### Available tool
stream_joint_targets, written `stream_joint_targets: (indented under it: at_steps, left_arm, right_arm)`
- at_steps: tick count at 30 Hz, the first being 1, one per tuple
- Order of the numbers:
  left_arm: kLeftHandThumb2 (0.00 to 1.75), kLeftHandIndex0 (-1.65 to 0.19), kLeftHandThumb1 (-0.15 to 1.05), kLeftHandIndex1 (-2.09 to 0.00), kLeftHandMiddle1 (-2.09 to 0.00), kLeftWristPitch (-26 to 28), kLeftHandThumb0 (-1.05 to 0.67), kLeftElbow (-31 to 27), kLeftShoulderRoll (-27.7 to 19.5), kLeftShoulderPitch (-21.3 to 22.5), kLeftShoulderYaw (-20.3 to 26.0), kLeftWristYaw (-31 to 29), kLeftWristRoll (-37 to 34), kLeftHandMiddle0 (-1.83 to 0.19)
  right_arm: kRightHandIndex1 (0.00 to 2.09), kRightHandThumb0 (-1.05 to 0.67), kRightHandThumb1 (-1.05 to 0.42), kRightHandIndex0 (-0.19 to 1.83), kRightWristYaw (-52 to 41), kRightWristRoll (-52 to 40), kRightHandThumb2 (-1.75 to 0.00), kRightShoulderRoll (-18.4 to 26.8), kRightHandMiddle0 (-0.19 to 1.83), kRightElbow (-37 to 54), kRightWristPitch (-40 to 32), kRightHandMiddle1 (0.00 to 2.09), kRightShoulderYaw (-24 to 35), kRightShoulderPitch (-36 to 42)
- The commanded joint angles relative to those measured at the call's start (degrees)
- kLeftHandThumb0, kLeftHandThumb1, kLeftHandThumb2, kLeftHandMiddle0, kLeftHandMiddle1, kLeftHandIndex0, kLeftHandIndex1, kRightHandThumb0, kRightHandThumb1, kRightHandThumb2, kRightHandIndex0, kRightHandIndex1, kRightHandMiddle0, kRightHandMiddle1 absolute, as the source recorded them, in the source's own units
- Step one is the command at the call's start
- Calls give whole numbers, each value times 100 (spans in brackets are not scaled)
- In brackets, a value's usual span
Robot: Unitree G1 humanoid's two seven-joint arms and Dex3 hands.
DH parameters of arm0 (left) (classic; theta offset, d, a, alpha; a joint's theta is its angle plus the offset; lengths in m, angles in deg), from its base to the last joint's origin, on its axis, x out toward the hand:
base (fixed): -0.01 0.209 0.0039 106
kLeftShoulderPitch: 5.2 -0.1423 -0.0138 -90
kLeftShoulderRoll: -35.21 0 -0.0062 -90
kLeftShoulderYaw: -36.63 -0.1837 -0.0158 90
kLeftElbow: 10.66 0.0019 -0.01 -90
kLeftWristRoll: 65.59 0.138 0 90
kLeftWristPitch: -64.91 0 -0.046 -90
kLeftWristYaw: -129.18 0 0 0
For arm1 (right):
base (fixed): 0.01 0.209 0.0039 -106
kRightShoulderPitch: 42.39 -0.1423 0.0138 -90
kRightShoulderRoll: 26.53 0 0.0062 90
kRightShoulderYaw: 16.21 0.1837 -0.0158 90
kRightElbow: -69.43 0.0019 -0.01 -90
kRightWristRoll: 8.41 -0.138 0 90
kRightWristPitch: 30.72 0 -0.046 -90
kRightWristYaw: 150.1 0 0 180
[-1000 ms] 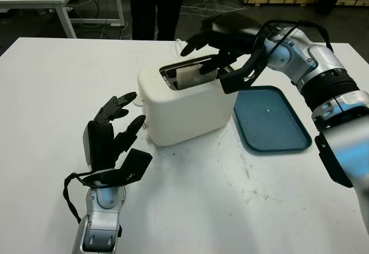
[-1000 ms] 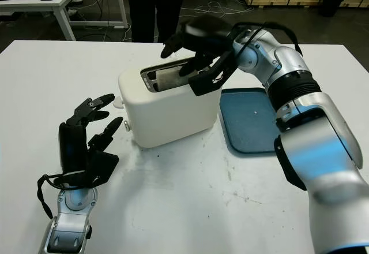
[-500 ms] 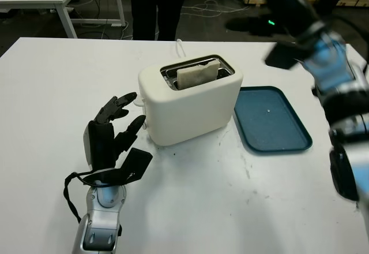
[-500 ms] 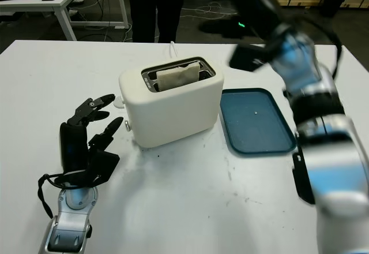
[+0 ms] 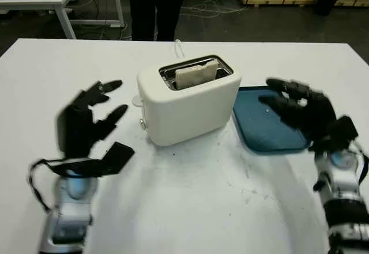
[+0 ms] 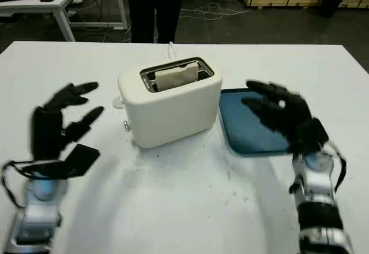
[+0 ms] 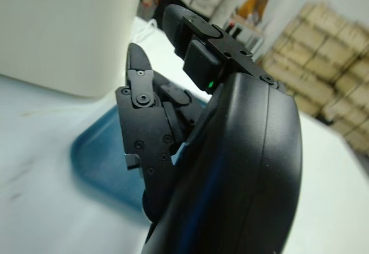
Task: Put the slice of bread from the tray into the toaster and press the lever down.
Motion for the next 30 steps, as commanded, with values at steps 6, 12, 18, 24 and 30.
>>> stream_joint_targets:
  at_steps: [6, 12, 18, 24, 30]
  left_arm:
    - [0, -116, 68, -13, -51, -399, -34, 133, -1162, 612, 329, -699, -11, -110]
    - [0, -124, 63, -9, -46, -477, -32, 222, -1560, 856, 155, -1222, 62, -124]
    - [0, -133, 62, -7, -40, -551, -27, 224, -1863, 1169, 26, -1845, -103, -133]
    - [1, -139, 63, -7, -40, -696, -25, 357, -1939, 1387, -159, -2125, -100, -137]
    - [0, -139, 66, -2, -61, -873, -21, 550, -1885, 1433, -344, -2137, -113, -127]
  right_arm:
    - [21, -26, -92, 88, 174, -239, -17, -338, 84, 1002, -811, 2, 173, 388]
    - [24, -29, -92, 91, 173, 56, -19, -425, 89, 1265, -707, 3, 52, 344]
    - [32, -34, -92, 94, -56, 322, -16, -311, 94, 996, -495, 3, -38, -46]
    - [56, -37, -92, 86, -199, 417, -13, -309, 97, 838, -390, 1, -43, -275]
    - [60, -41, -92, 85, -299, 425, -11, -303, 99, 811, -388, 1, -36, -311]
